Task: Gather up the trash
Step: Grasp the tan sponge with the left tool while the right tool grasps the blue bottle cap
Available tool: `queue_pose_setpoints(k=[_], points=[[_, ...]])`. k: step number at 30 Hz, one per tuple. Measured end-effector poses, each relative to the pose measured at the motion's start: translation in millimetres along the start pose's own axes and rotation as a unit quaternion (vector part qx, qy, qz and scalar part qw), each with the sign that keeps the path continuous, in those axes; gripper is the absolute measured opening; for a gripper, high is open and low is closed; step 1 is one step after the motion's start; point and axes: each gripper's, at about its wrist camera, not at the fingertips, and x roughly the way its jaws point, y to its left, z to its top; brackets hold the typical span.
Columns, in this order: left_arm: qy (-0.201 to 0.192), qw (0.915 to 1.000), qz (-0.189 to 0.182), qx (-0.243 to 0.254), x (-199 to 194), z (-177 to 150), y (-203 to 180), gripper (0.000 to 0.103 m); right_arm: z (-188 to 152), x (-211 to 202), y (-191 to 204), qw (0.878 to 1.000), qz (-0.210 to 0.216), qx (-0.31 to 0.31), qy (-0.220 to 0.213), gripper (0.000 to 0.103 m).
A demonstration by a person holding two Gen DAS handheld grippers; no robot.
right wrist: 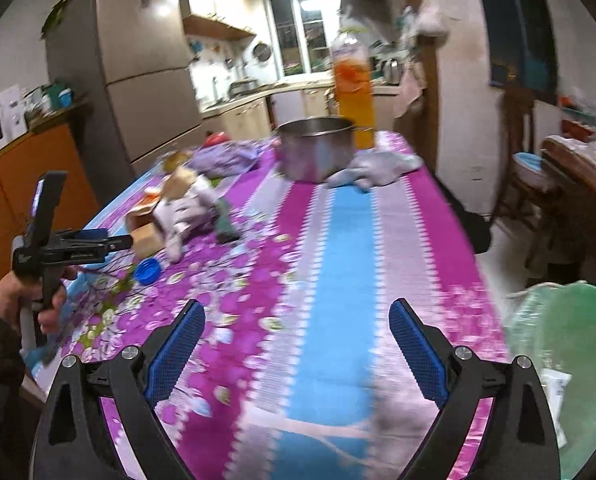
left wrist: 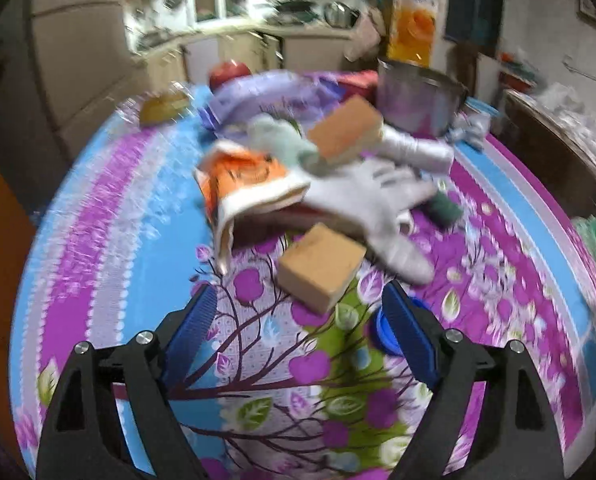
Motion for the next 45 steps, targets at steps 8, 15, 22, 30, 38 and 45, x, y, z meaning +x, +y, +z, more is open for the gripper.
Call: queue_pose_setpoints(k=[8,15,22,30,38,45], points=[[0.030,0.9971,-0.064,0.026,40,10,2,0.076,4,46,53,0.997,0.056,-0.036,0.040,0.093],[0.023,0.9952,-0.095,-0.001,41,16,13,0.047,7,87,96,0.990,0.090,-0.078,0.080,0.090],[0.011,0.9988,-0.044,-0.017,39,10,27,0.045,17,126,128,0.982,0.111,-0.109,0.112,0.069],[0.005,0.9985,-0.046,-0.029,40,10,34,0.044,30,166,156,0.978,0.106,-0.121,0.135,0.060],[0.004,0.9987,-0.042,-0.029,39,9,33,0.044,35,182,178,0.978,0.074,-0.147,0.130,0.041],[0.005,0.9989,-0.032,-0.034,36,7,29,0.044,25,169,170,0.982,0.061,-0.141,0.114,0.040]])
